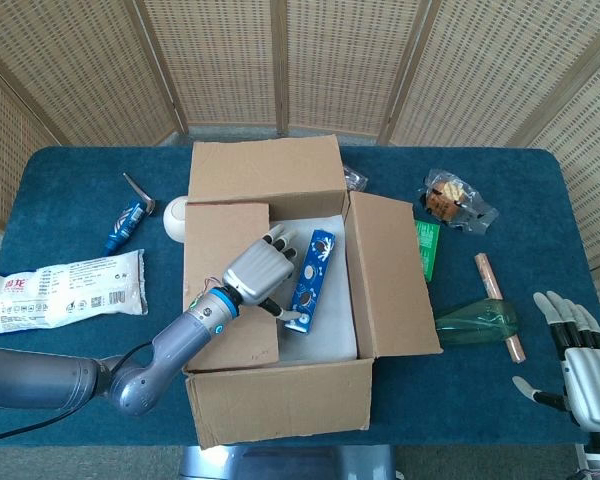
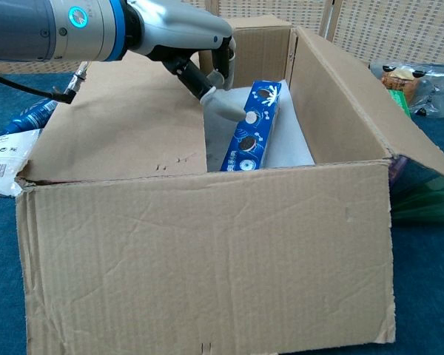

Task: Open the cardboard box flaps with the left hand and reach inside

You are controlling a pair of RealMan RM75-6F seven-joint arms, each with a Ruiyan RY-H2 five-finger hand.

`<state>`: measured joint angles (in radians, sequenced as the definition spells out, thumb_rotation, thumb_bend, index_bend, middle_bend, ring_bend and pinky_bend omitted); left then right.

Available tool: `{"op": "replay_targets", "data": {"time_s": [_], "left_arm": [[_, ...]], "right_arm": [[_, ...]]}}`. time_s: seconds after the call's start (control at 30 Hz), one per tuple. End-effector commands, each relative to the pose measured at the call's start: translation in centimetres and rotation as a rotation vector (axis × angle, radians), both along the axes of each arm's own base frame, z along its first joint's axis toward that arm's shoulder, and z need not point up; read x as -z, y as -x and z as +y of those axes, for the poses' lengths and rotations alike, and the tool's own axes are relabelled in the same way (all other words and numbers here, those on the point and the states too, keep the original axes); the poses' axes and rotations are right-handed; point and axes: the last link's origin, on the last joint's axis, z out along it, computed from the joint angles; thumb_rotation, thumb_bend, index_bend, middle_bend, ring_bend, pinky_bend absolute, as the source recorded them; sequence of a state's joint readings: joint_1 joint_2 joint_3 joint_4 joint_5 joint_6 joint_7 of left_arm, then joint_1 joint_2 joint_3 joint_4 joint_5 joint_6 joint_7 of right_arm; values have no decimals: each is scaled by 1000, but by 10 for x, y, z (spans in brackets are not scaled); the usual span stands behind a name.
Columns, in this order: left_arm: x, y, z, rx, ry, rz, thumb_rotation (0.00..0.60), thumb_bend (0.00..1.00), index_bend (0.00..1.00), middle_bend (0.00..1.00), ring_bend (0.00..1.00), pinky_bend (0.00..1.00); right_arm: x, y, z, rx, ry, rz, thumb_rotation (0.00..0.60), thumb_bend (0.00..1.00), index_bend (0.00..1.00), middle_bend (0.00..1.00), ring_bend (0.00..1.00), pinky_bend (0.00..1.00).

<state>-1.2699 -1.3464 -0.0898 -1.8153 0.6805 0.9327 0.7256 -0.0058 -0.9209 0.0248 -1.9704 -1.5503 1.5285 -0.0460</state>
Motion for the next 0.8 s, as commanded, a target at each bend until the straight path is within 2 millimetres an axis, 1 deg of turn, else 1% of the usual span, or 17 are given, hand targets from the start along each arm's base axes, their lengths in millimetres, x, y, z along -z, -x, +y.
{"op": "replay_targets", "data": {"time_s": [0.03,0.1,0.33,0.43,0.53,0.6,0.8], "left_arm": [[-4,-5,1,13,-14,-47,220,0,758,298,79,90],[-7,-13,2,24,-24,-104,220,0,758,296,78,90],[-9,-19,6,62,-55,-139,224,0,737,276,69,96],[-5,-18,9,54,-63,-135,219,0,697,247,51,91],[3,-14,11,16,-56,-95,218,0,650,203,10,57],[7,-14,11,14,-60,-57,216,0,631,181,0,46],[15,-12,8,10,-61,-13,221,0,627,159,0,39]], "right_arm": [[0,0,0,-1,0,0,600,0,0,0,0,0],[0,0,0,0,3,0,600,0,0,0,0,0],[0,0,-1,3,0,1,600,0,0,0,0,0],[0,0,0,3,2,0,600,0,0,0,0,0],[-1,1,0,4,3,-3,600,0,0,0,0,0],[-2,1,0,5,4,-5,600,0,0,0,0,0],[-2,1,-1,6,5,-8,600,0,0,0,0,0]]}}
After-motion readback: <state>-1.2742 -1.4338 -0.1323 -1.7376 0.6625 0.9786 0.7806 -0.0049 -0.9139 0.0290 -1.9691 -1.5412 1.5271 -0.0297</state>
